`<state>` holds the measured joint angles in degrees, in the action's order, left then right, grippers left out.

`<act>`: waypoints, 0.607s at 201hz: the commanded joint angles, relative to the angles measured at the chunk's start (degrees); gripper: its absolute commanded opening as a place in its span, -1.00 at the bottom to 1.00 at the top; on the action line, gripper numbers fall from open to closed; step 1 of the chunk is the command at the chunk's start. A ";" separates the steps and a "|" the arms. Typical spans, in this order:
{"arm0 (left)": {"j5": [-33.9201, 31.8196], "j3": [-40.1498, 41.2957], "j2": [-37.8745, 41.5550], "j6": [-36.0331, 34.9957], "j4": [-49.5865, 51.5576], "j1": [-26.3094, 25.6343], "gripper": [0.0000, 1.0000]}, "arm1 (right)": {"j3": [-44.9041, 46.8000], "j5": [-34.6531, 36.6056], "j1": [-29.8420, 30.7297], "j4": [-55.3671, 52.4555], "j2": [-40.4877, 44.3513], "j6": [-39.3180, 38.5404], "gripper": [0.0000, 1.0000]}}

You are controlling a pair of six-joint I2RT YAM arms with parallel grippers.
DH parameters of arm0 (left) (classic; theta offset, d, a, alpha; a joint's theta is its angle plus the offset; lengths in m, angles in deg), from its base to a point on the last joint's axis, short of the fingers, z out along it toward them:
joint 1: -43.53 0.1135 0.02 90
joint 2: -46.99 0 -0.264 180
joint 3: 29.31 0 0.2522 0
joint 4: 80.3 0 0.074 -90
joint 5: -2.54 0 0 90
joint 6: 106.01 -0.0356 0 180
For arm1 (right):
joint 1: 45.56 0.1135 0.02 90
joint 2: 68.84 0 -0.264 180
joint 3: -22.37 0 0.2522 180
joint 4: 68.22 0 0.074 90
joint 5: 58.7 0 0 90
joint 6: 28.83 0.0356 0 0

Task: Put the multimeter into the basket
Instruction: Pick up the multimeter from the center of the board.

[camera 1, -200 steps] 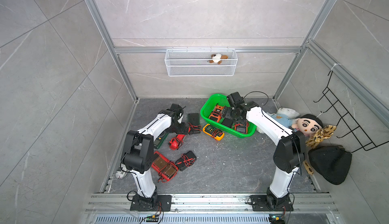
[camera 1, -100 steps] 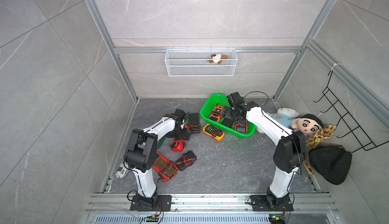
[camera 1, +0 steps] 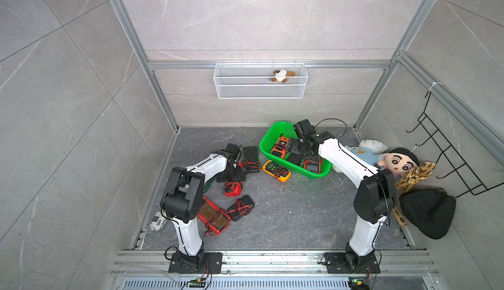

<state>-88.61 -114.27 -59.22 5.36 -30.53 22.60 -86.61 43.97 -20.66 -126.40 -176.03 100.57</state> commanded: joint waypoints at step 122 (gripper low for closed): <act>-1.14 3.62 1.66 7.50 -7.03 1.77 -0.07 | 0.88 0.39 0.50 0.66 -0.13 -0.94 0.99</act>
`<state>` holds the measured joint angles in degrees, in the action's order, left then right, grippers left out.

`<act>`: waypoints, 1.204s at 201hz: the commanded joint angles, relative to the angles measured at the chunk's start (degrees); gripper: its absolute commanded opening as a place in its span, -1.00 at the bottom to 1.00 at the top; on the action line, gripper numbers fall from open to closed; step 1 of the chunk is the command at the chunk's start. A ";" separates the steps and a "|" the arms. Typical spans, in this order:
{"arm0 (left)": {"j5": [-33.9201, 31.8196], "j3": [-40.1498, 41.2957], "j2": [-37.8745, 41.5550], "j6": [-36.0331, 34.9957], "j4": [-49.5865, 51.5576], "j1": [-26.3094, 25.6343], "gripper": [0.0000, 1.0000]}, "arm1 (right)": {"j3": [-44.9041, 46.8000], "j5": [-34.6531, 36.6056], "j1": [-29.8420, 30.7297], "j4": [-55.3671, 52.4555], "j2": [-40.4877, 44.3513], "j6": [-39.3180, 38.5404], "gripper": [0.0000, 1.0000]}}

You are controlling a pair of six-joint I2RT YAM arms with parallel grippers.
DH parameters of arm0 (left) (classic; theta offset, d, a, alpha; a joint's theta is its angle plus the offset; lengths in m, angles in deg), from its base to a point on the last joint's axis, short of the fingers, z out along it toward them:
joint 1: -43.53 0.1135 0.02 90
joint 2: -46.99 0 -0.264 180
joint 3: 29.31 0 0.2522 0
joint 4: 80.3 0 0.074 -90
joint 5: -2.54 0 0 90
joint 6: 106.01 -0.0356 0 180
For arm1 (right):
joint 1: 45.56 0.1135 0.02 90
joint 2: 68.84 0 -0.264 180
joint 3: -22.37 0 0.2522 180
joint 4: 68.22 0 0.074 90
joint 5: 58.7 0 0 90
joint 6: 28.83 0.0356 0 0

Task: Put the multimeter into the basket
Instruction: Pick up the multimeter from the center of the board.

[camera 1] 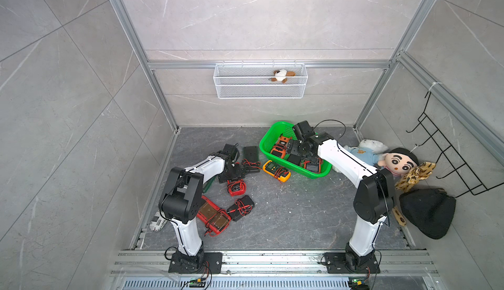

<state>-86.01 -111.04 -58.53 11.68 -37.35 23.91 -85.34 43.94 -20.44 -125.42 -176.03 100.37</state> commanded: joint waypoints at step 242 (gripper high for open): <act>-6.80 -53.07 -14.80 -5.86 -3.93 -9.33 -1.00 | 3.86 -10.30 -12.81 8.80 9.62 -5.25 0.99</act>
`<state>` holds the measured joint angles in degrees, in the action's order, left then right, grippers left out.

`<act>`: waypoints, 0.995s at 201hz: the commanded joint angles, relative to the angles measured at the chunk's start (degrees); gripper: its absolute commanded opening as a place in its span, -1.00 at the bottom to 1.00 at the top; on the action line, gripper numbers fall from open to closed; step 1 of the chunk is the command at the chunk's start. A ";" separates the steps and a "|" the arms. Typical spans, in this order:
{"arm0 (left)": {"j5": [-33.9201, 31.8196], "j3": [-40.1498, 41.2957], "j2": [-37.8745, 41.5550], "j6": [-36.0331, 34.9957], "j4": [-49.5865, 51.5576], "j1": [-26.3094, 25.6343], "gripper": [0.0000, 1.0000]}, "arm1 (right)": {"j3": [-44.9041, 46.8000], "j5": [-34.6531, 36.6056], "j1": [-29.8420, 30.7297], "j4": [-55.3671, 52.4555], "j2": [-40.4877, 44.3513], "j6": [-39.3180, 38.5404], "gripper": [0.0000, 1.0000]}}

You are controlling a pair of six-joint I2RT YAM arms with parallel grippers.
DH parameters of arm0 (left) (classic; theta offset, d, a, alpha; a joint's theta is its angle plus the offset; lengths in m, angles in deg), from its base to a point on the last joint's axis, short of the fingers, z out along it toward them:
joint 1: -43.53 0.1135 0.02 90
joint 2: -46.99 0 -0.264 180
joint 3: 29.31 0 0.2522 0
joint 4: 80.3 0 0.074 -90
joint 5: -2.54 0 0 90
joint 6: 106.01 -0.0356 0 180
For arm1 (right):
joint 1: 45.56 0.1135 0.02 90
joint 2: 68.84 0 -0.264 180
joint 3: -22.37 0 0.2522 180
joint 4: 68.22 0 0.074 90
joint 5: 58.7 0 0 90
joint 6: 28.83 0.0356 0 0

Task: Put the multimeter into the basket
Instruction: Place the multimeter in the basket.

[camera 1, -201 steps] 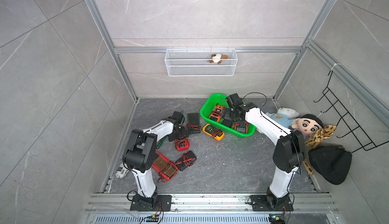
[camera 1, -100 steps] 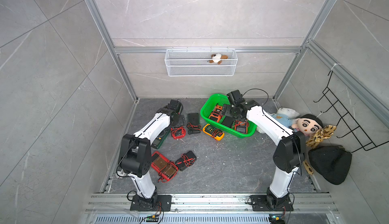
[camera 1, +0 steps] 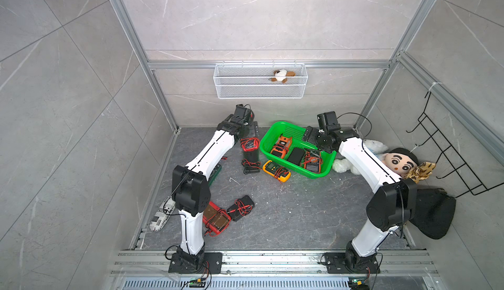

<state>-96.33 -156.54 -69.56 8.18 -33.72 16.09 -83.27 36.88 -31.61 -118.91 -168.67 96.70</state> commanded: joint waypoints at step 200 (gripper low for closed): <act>6.04 -18.51 -23.83 -23.39 -16.67 -6.95 -0.37 | 12.15 -9.30 -4.99 8.71 6.66 -1.18 0.94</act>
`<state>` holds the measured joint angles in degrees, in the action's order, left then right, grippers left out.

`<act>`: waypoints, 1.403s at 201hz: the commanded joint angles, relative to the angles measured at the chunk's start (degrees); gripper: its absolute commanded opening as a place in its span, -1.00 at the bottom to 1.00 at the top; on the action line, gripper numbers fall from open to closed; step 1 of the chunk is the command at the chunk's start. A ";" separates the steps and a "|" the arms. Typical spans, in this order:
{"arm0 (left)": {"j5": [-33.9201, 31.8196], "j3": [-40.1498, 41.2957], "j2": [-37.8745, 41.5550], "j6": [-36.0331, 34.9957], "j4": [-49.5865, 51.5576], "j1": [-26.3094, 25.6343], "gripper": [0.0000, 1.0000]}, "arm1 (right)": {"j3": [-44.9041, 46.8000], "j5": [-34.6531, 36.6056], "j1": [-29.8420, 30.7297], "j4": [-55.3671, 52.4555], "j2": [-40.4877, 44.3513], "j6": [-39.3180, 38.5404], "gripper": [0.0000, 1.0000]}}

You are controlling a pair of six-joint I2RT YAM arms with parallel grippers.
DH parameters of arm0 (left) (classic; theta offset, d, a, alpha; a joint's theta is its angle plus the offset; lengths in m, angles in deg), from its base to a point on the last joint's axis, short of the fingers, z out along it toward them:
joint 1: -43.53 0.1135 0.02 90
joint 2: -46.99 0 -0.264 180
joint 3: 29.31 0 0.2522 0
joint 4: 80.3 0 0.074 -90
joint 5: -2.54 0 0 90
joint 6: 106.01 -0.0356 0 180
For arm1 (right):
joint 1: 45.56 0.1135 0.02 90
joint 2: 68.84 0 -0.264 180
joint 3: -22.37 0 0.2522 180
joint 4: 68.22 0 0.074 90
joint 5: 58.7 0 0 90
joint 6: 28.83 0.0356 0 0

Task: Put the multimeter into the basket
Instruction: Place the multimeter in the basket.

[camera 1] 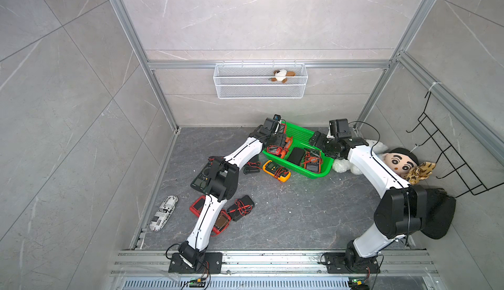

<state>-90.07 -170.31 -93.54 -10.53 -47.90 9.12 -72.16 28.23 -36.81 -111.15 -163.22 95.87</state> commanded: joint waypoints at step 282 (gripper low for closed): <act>-1.82 6.78 16.89 3.97 -10.06 -0.03 0.96 | -2.53 2.83 0.59 -2.38 -0.44 -4.11 1.00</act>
<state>-90.29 -166.20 -86.33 -10.40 -51.55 9.07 -72.89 29.06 -36.79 -111.19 -163.25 93.64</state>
